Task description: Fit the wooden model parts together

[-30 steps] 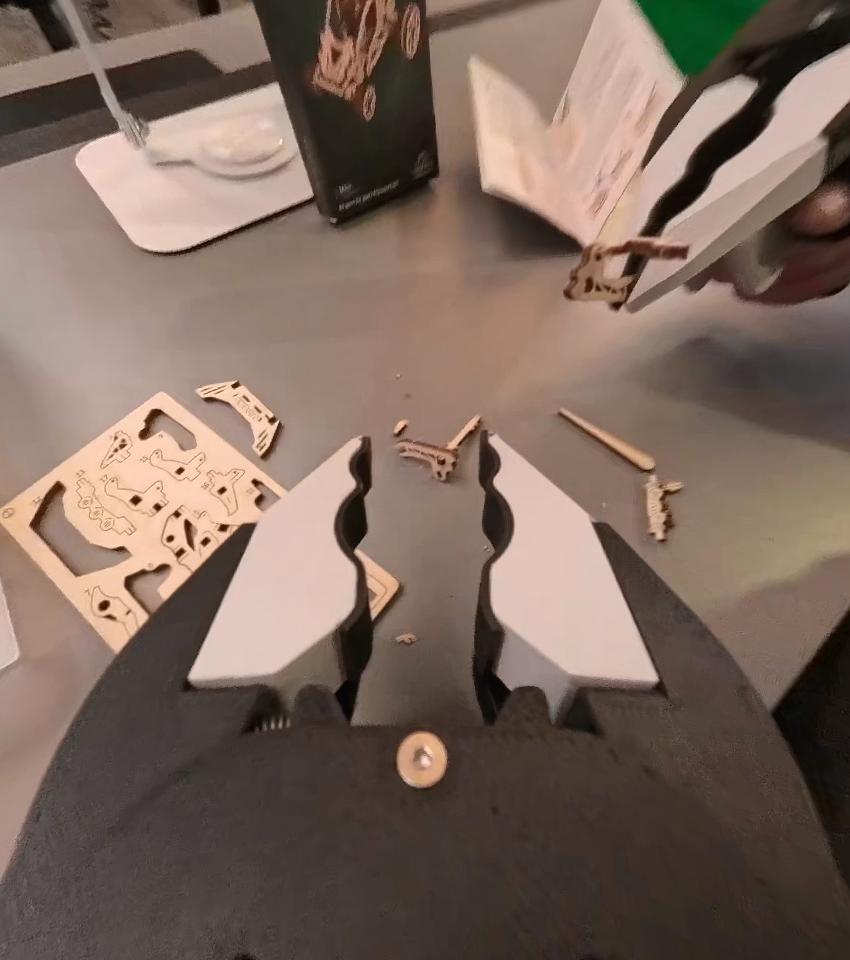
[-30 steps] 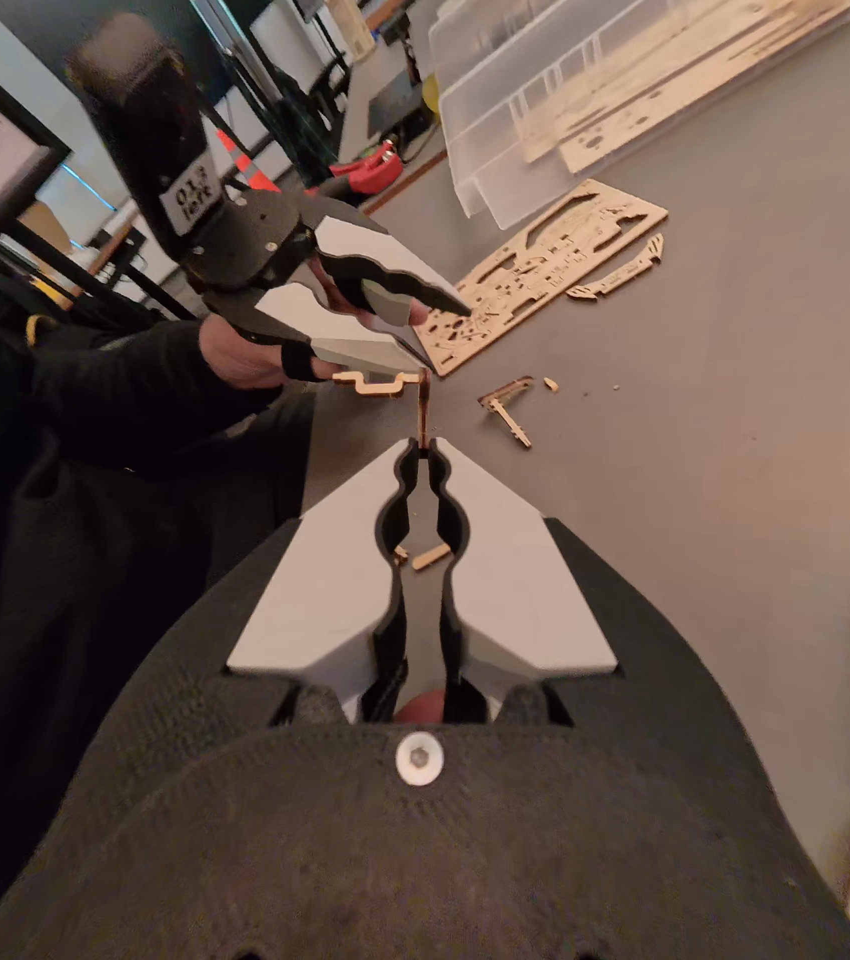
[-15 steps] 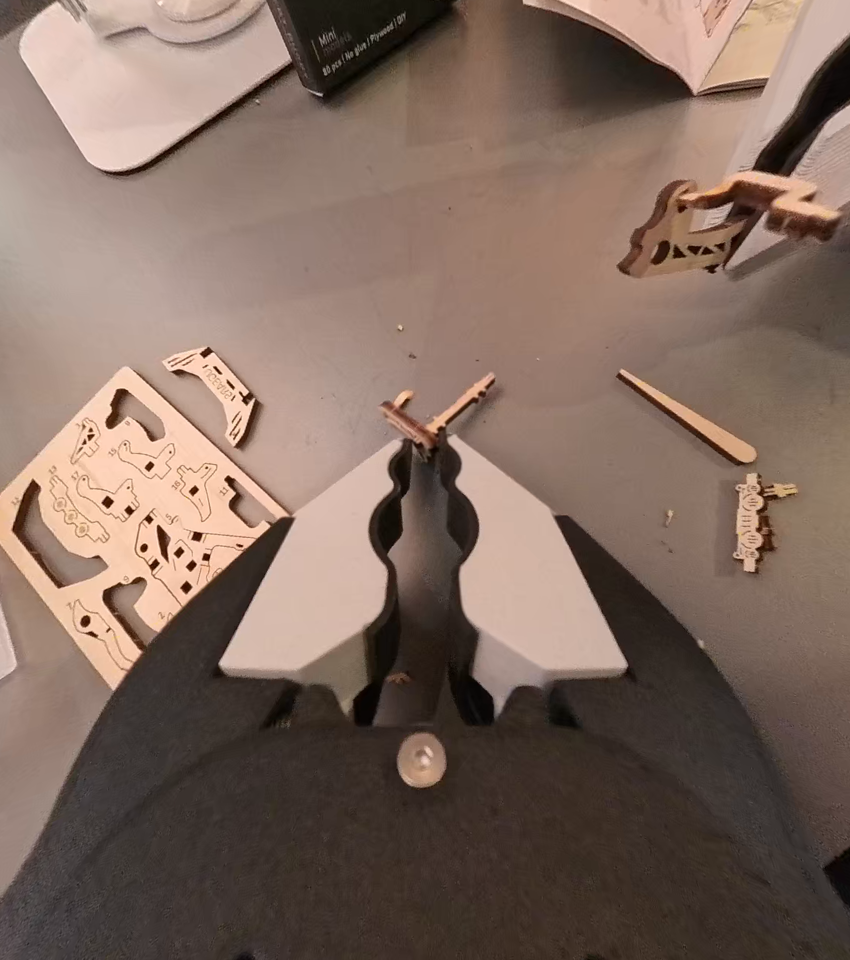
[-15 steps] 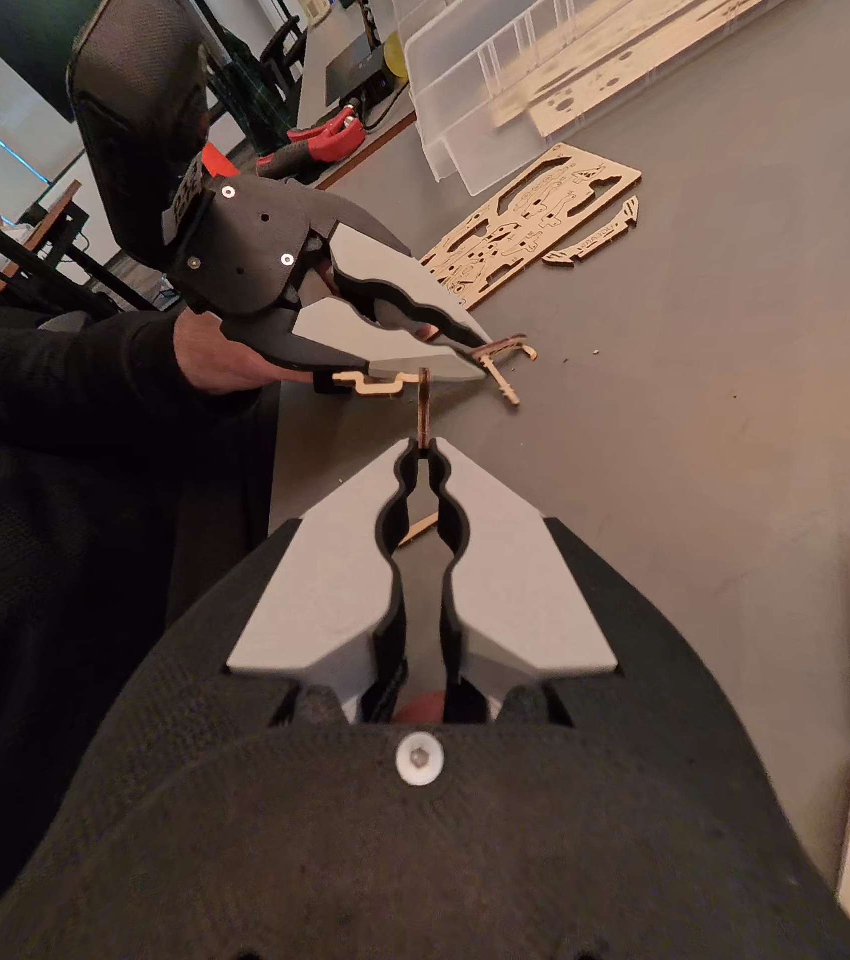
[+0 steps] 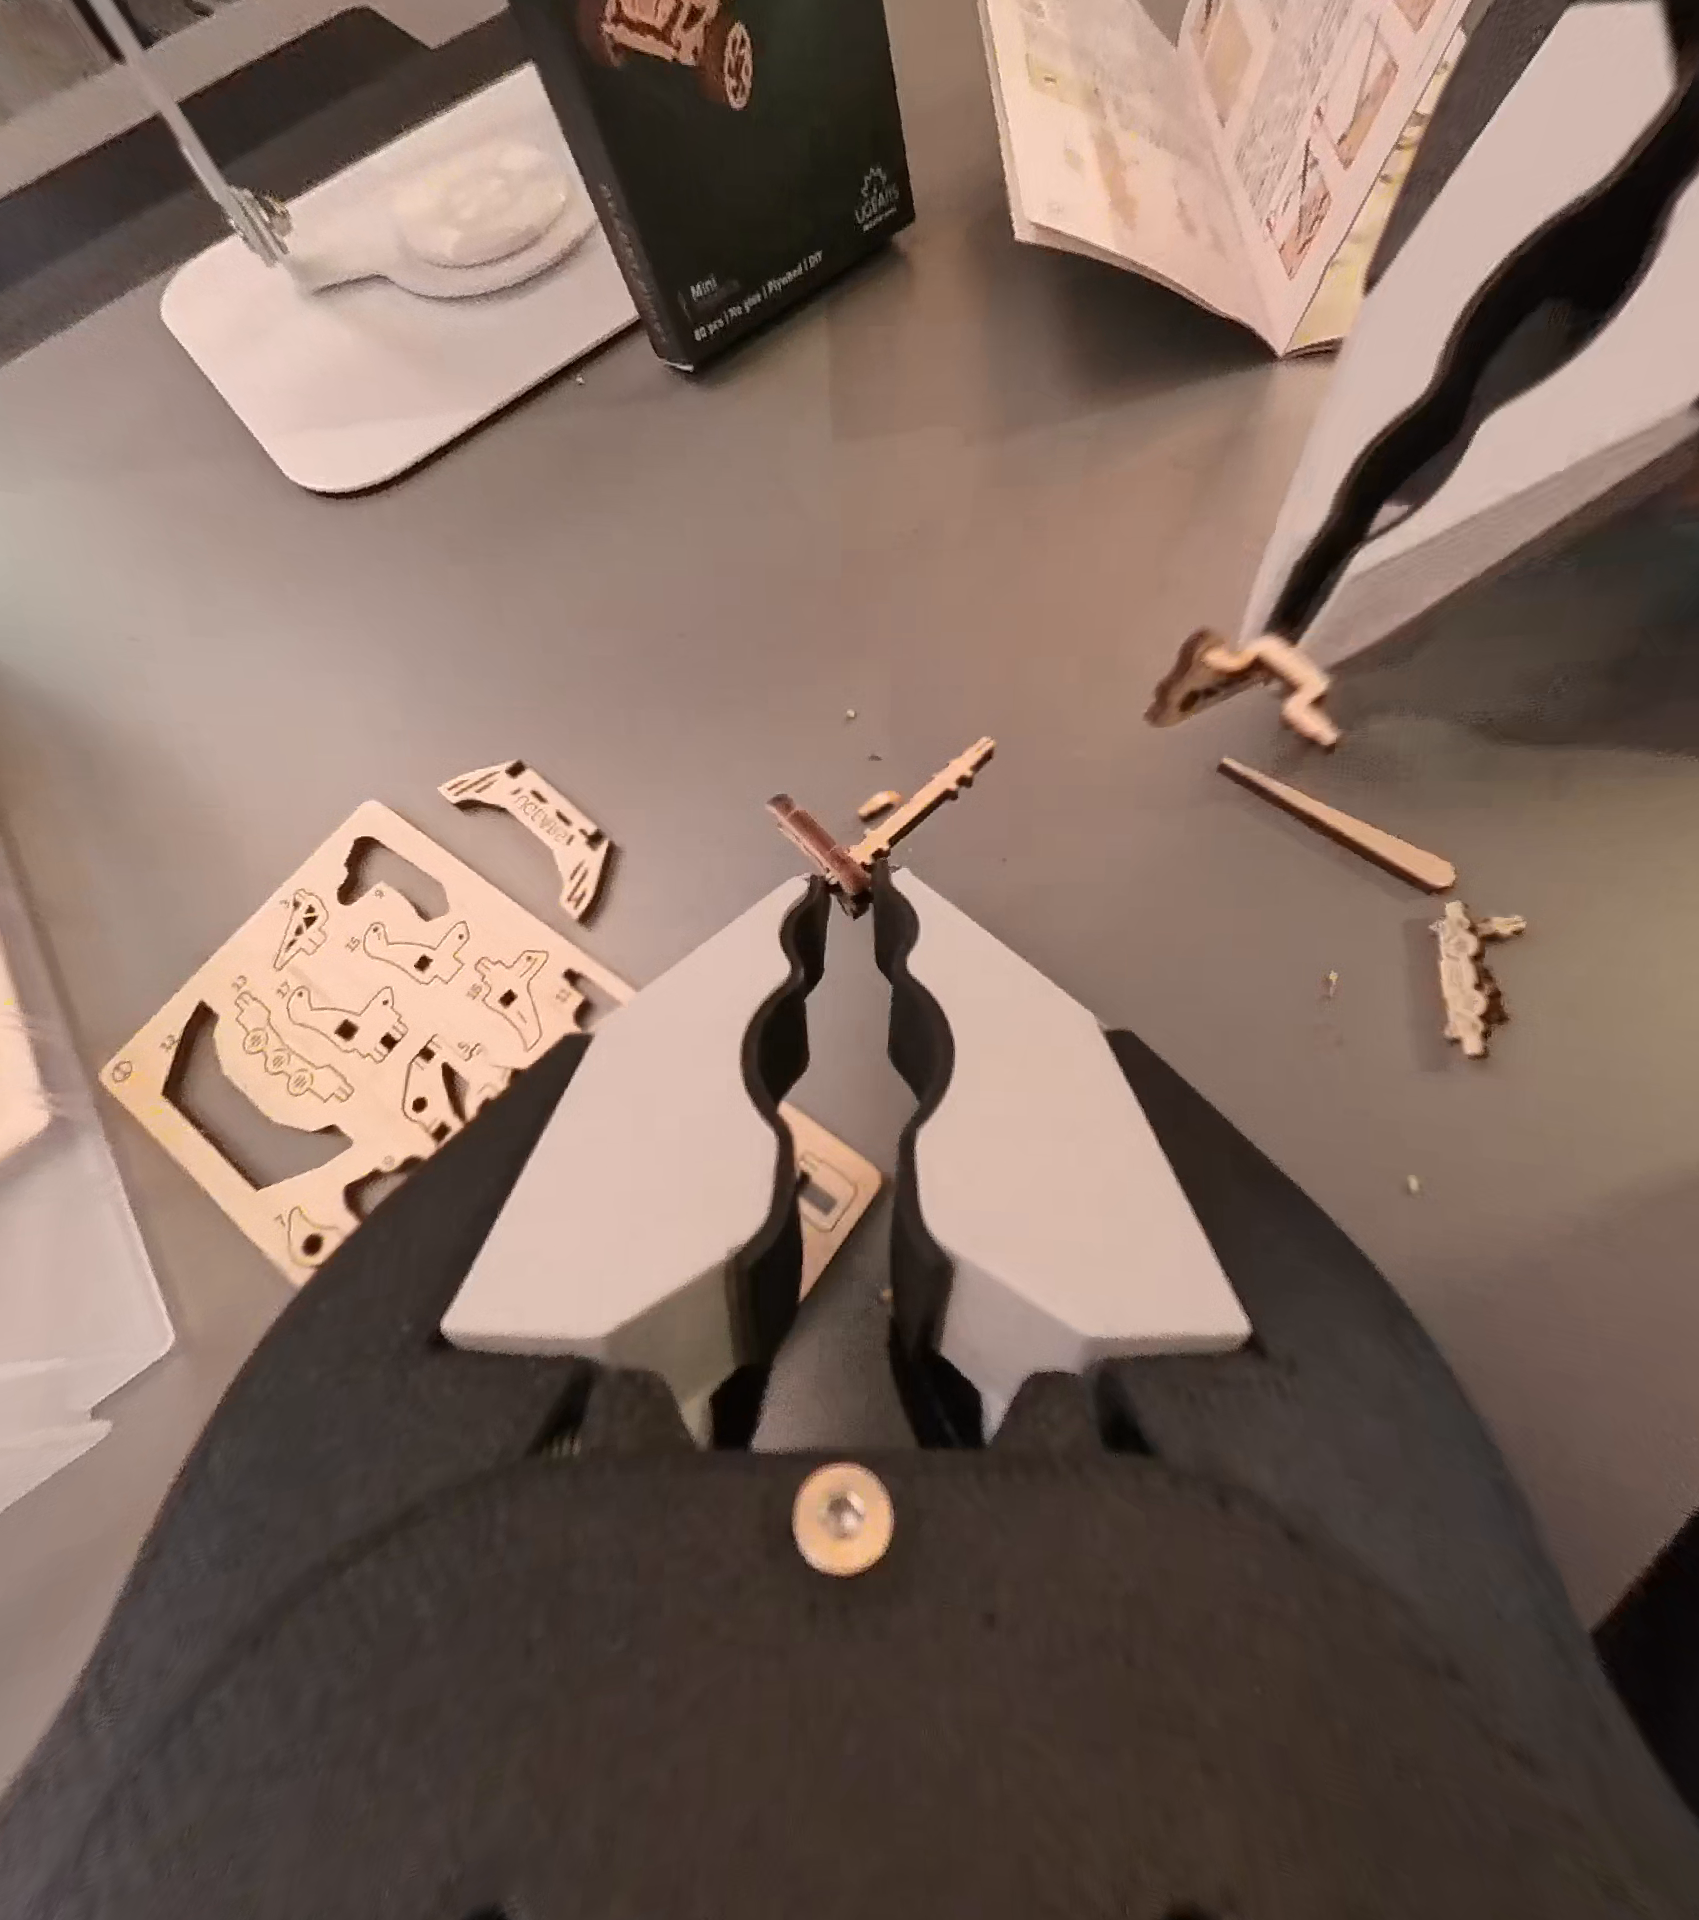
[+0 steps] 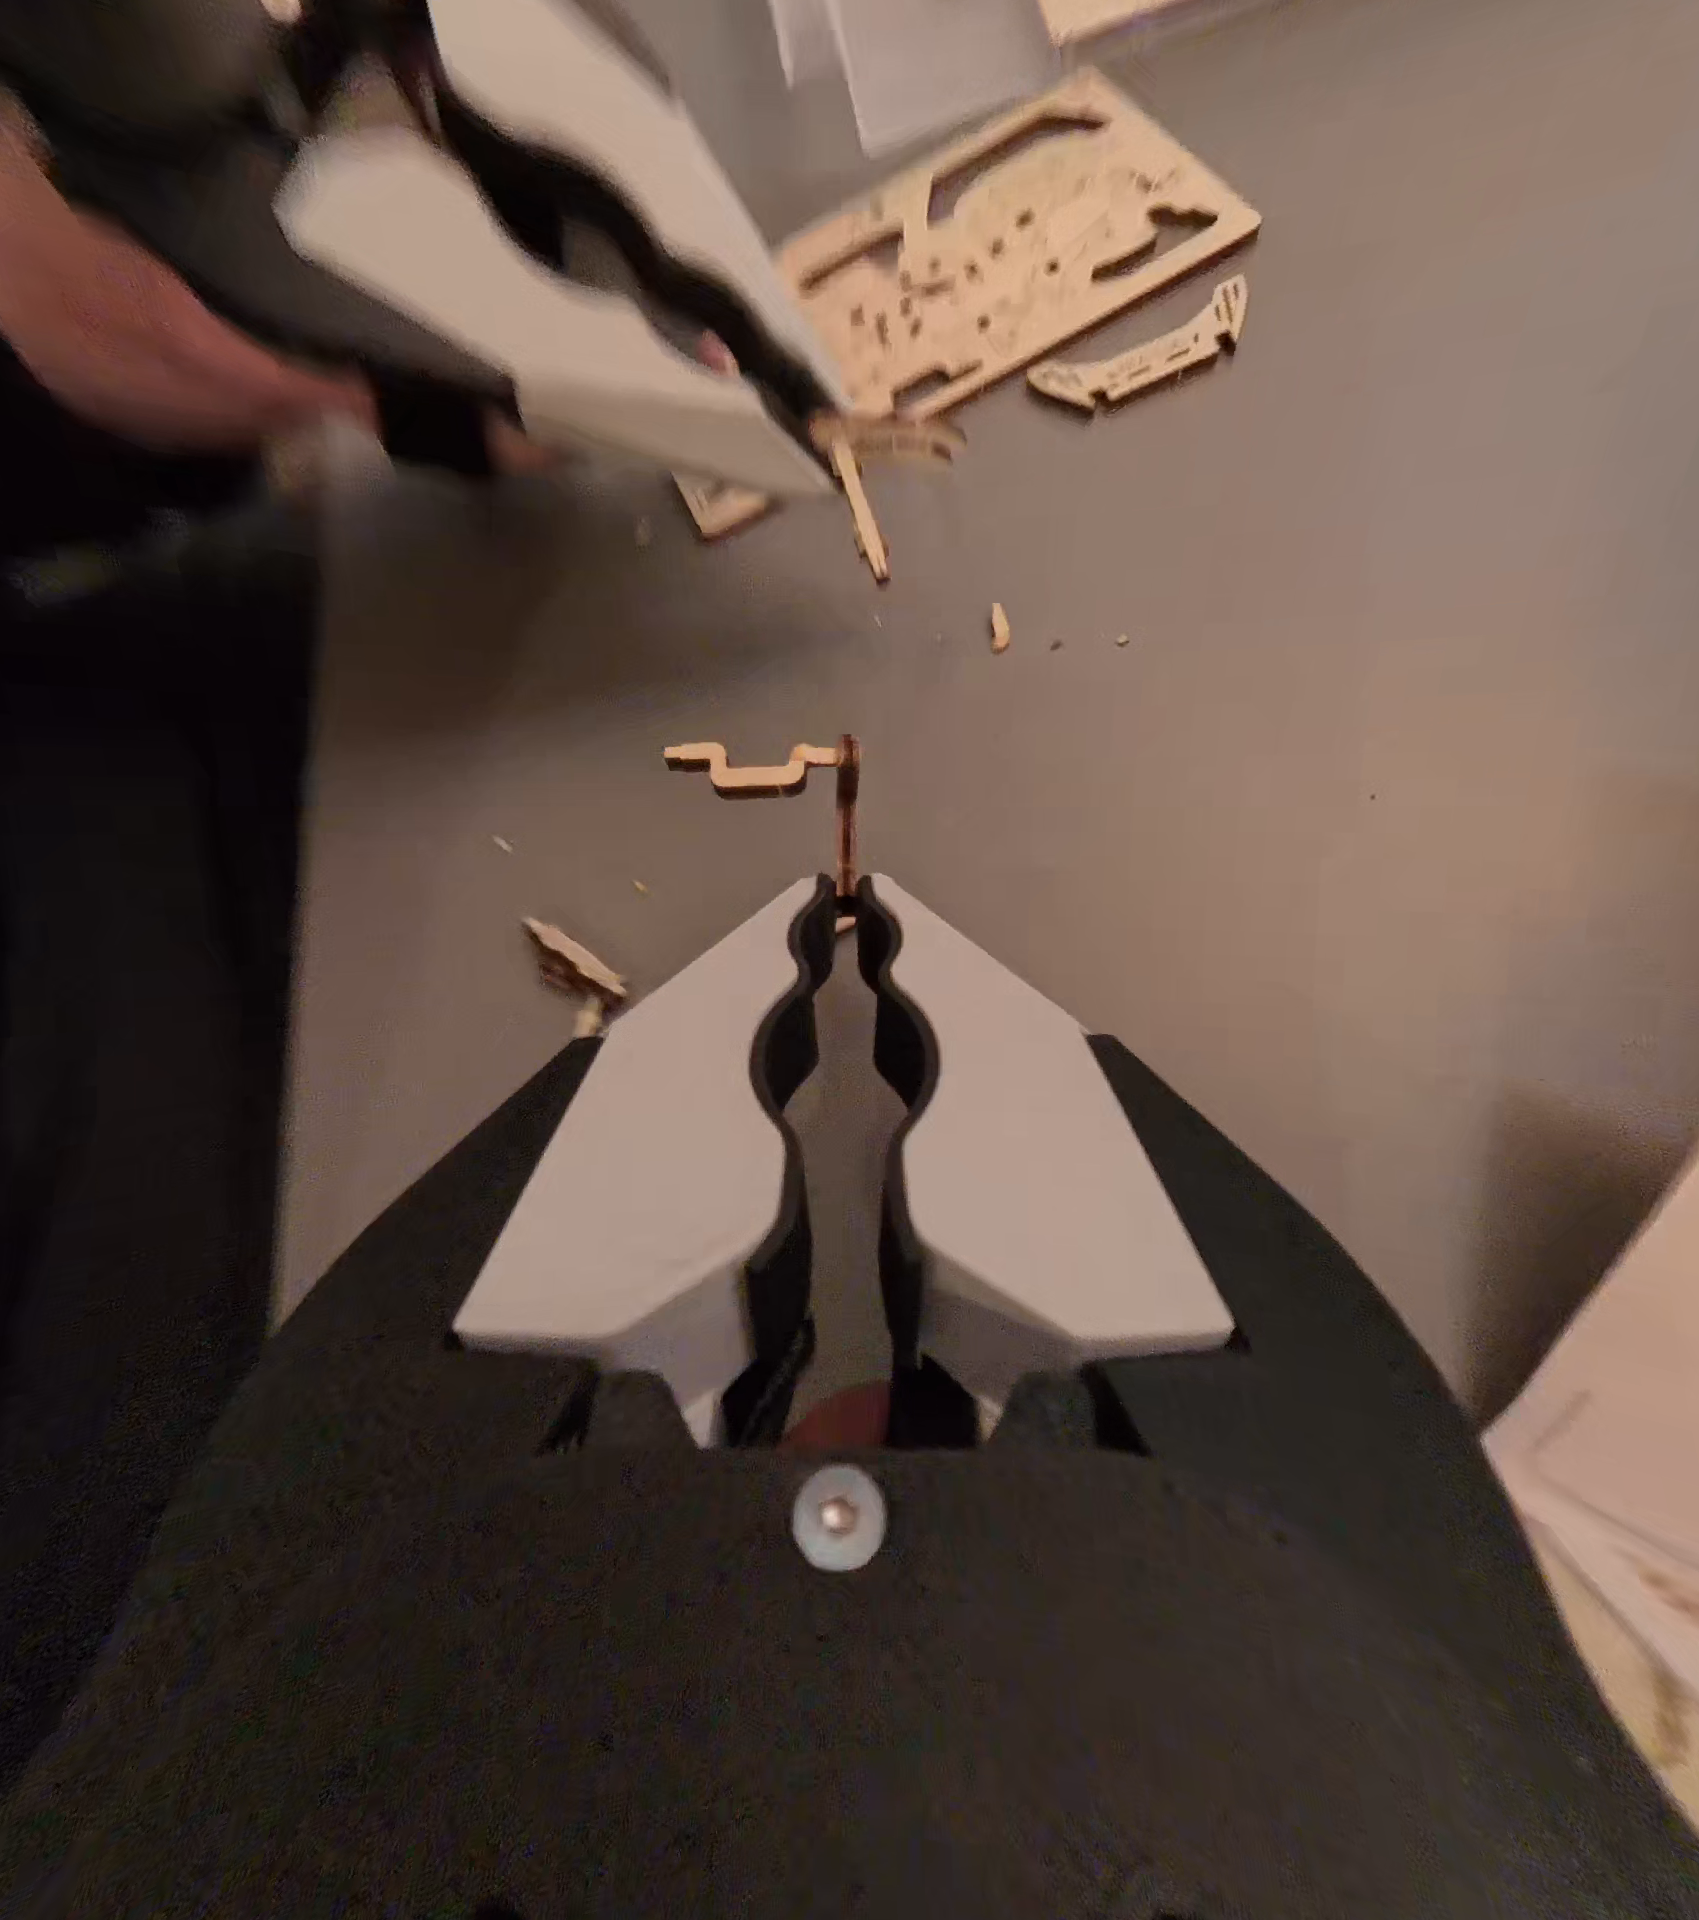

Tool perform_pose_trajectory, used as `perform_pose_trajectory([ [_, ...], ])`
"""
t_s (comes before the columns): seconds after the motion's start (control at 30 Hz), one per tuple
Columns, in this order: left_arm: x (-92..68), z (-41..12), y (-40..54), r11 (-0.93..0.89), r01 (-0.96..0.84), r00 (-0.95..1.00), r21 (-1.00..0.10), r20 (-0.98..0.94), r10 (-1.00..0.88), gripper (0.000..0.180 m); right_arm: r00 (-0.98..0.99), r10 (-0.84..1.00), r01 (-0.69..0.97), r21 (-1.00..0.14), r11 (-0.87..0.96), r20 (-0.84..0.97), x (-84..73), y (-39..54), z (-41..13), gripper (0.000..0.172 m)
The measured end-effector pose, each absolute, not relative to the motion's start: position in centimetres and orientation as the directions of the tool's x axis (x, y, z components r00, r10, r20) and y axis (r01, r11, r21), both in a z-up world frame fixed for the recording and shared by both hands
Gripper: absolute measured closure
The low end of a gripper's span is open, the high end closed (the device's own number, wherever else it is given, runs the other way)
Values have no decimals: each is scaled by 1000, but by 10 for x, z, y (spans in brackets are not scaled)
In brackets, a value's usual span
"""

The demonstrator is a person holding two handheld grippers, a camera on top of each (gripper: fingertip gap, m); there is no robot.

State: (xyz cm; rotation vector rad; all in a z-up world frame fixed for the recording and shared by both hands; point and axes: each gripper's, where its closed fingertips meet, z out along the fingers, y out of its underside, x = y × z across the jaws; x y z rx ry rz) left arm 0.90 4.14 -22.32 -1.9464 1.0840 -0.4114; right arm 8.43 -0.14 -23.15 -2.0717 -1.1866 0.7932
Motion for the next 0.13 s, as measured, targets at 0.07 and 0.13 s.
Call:
perform_pose_trajectory([
  [0.07, 6, -220, 35, -257, -528, 551, -810, -96, -829, 174, 399, 911, 582, -740, -337, -101, 78, 1, -237, 170],
  [0.13, 4, -219, 29, -245, -531, 536, -811, -98, -839, 174, 388, 921, 622, -724, -297, -45, 72, 3, -242, 170],
])
